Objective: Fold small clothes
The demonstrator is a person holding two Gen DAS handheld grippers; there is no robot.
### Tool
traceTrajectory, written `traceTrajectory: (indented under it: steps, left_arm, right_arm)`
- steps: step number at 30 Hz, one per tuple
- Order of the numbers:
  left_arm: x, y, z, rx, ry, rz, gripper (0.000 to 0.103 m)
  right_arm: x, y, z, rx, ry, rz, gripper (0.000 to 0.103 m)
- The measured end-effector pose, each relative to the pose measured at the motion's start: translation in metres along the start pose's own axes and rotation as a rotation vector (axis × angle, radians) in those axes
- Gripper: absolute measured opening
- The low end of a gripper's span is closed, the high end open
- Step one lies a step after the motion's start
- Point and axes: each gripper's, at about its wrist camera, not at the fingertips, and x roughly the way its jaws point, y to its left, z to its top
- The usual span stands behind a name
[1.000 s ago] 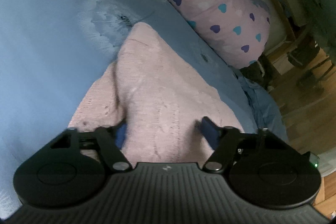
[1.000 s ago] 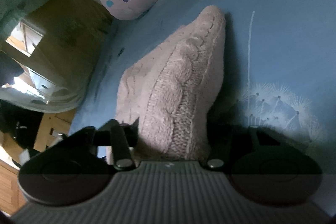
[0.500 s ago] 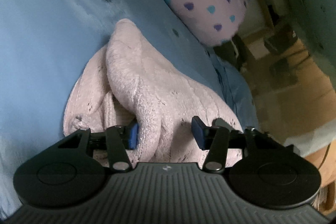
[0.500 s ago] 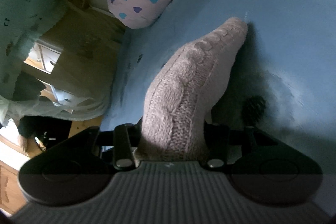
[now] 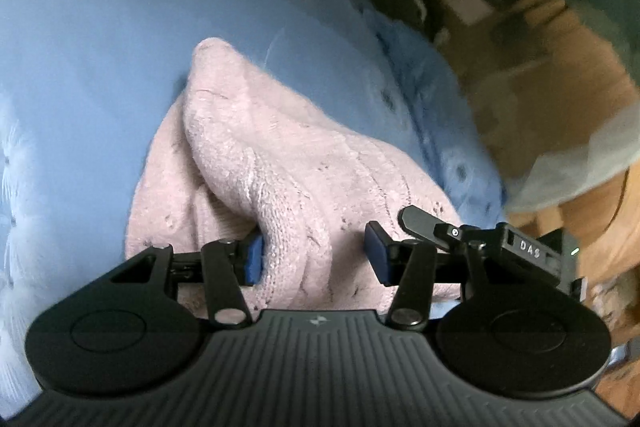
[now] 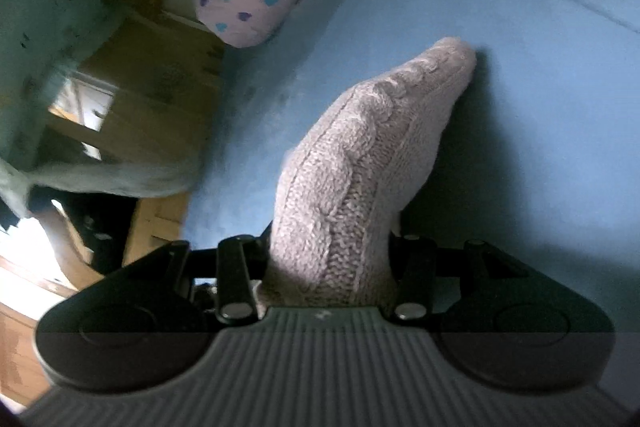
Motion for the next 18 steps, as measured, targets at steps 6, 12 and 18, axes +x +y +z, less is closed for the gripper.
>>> traceTrajectory:
  steps: [6, 12, 18]
  left_arm:
    - [0.005, -0.015, -0.027, 0.158, -0.005, 0.192, 0.057]
    - [0.001, -0.013, -0.034, 0.217, -0.032, 0.268, 0.058]
    - [0.008, -0.013, -0.036, 0.268, -0.032, 0.3, 0.059]
  right_arm:
    - [-0.015, -0.014, -0.025, -0.086, -0.035, -0.249, 0.056]
    - [-0.042, -0.008, -0.043, -0.158, -0.137, -0.26, 0.055]
    - [-0.042, 0.0, -0.054, -0.307, -0.15, -0.36, 0.054]
